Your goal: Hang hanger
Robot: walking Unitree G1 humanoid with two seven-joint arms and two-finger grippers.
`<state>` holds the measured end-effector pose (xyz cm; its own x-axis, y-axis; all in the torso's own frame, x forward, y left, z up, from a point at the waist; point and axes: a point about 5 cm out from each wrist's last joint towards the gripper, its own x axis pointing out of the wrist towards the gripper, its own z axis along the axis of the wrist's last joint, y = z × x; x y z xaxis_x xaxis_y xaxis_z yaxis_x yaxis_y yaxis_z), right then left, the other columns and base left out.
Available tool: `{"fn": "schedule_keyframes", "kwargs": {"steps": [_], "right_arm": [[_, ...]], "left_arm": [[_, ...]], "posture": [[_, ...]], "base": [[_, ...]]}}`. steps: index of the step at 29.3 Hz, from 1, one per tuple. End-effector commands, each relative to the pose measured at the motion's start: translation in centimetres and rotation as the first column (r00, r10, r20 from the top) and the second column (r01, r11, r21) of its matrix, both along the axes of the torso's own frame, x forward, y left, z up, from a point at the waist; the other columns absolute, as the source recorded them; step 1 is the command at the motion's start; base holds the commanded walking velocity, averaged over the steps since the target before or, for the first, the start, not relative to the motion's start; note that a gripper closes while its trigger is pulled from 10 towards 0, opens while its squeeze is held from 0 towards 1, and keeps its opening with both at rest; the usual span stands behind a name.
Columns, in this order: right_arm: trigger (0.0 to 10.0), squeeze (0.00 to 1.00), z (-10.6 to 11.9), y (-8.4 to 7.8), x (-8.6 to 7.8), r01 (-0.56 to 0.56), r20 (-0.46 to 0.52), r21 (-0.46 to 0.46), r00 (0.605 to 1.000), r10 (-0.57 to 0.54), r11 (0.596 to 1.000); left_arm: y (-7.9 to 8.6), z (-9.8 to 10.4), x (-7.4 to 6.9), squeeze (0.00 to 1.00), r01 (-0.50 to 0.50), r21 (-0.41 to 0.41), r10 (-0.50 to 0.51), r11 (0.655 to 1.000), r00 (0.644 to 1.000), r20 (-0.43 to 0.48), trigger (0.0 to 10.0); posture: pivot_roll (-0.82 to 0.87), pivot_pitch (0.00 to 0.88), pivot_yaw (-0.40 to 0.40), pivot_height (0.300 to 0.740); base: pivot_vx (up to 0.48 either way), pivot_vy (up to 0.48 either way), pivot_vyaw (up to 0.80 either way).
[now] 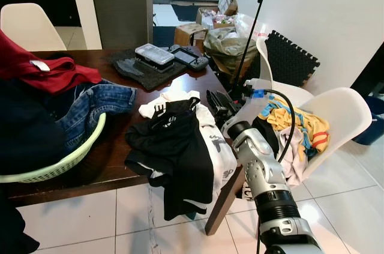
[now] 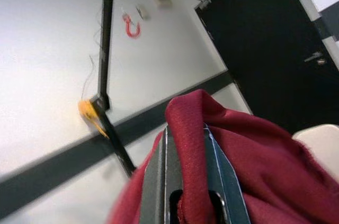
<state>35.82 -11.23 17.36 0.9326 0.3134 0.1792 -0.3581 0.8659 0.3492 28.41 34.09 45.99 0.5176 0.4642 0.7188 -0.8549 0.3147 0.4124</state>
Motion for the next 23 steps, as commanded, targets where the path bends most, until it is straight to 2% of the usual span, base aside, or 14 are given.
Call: {"fn": "schedule_keyframes", "kwargs": {"steps": [1, 4, 8, 9, 11, 12, 13, 14, 15, 16, 17, 20, 22, 23], "right_arm": [[10.0, 0.00, -0.2, -0.5, -0.2, 0.013, -0.006, 0.000, 1.000, -0.013, 1.000], [10.0, 0.00, -0.3, -0.6, -0.2, 0.016, -0.008, -0.001, 1.000, -0.016, 1.000], [10.0, 0.00, -0.4, -0.6, -0.3, 0.018, -0.010, -0.002, 1.000, -0.018, 1.000], [10.0, 0.00, -0.4, -0.6, -0.3, 0.017, -0.010, -0.003, 1.000, -0.017, 1.000], [10.0, 0.00, -0.4, -0.6, -0.3, 0.017, -0.010, -0.003, 1.000, -0.017, 1.000], [10.0, 0.00, -0.4, -0.5, -0.3, 0.016, -0.010, -0.004, 1.000, -0.016, 1.000], [10.0, 0.00, -0.4, -0.5, -0.3, 0.016, -0.010, -0.004, 1.000, -0.016, 1.000], [10.0, 0.00, -0.4, -0.5, -0.3, 0.012, -0.012, -0.006, 1.000, -0.012, 1.000], [10.0, 0.00, -0.4, -0.5, -0.3, 0.012, -0.012, -0.006, 1.000, -0.012, 1.000], [10.0, 0.00, -0.5, -0.4, -0.3, 0.007, -0.015, -0.008, 1.000, -0.007, 1.000], [10.0, 0.00, -0.5, -0.4, -0.3, 0.007, -0.015, -0.008, 1.000, -0.007, 1.000], [10.0, 0.00, -0.7, -0.2, -0.4, -0.005, -0.024, -0.014, 1.000, 0.005, 1.000], [10.0, 0.00, -0.7, -0.2, -0.4, -0.005, -0.024, -0.014, 1.000, 0.005, 1.000], [10.0, 0.00, -0.7, -0.1, -0.5, -0.007, -0.025, -0.015, 1.000, 0.007, 1.000]], "left_arm": [[-1.0, 2.8, -1.3, 0.00, -0.063, 0.157, 0.046, 0.986, 0.993, 0.110, 10.0], [-1.2, 2.7, -0.7, 0.00, -0.040, 0.160, 0.026, 0.986, 0.996, 0.089, 10.0], [-2.1, 0.7, 1.8, 0.00, 0.120, 0.120, -0.113, 0.985, 0.991, -0.064, 10.0], [-2.7, -1.0, 3.3, 0.00, 0.213, 0.073, -0.197, 0.974, 0.965, -0.175, 10.0], [-2.7, -1.0, 3.3, 0.00, 0.213, 0.073, -0.197, 0.974, 0.965, -0.175, 10.0], [-3.6, -3.3, 4.6, 0.00, 0.293, -0.004, -0.281, 0.956, 0.915, -0.288, 10.0], [-3.6, -3.3, 4.6, 0.00, 0.293, -0.004, -0.281, 0.956, 0.915, -0.288, 10.0], [-4.2, -5.3, 5.4, 0.00, 0.339, -0.077, -0.343, 0.938, 0.862, -0.374, 10.0], [-4.2, -5.3, 5.4, 0.00, 0.339, -0.077, -0.343, 0.938, 0.862, -0.374, 10.0], [-4.6, -6.9, 5.7, 0.00, 0.360, -0.134, -0.381, 0.923, 0.814, -0.437, 10.0], [-4.6, -6.9, 5.7, 0.00, 0.360, -0.134, -0.381, 0.923, 0.814, -0.437, 10.0], [-5.2, -10.2, 5.5, 0.00, 0.362, -0.256, -0.443, 0.896, 0.702, -0.558, 10.0], [-5.2, -10.2, 5.5, 0.00, 0.362, -0.256, -0.443, 0.896, 0.702, -0.558, 10.0], [-5.3, -10.9, 5.3, 0.00, 0.353, -0.286, -0.454, 0.891, 0.673, -0.584, 10.0]], "posture": [[0.11, 0.000, -0.060, 0.740], [0.11, 0.000, -0.059, 0.740], [0.11, 0.000, -0.058, 0.740], [0.11, 0.000, -0.058, 0.740], [0.11, 0.000, -0.058, 0.740], [0.10, 0.000, -0.057, 0.740], [0.10, 0.000, -0.057, 0.740], [0.10, 0.000, -0.057, 0.740], [0.10, 0.000, -0.057, 0.740], [0.10, 0.000, -0.059, 0.740], [0.10, 0.000, -0.059, 0.740], [0.10, 0.000, -0.056, 0.740], [0.10, 0.000, -0.056, 0.740], [0.10, 0.000, -0.053, 0.740]], "base": [[0.000, 0.000, 0.00], [0.000, 0.000, 0.00], [0.000, 0.000, 0.00], [0.000, 0.000, 0.00], [0.000, 0.000, 0.00], [0.000, 0.000, 0.00], [0.000, 0.000, 0.00], [0.000, 0.000, 0.00], [0.000, 0.000, 0.00], [0.000, 0.000, 0.00], [0.000, 0.000, 0.00], [0.000, 0.000, 0.00], [0.000, 0.000, 0.00], [0.000, 0.000, 0.00]]}}
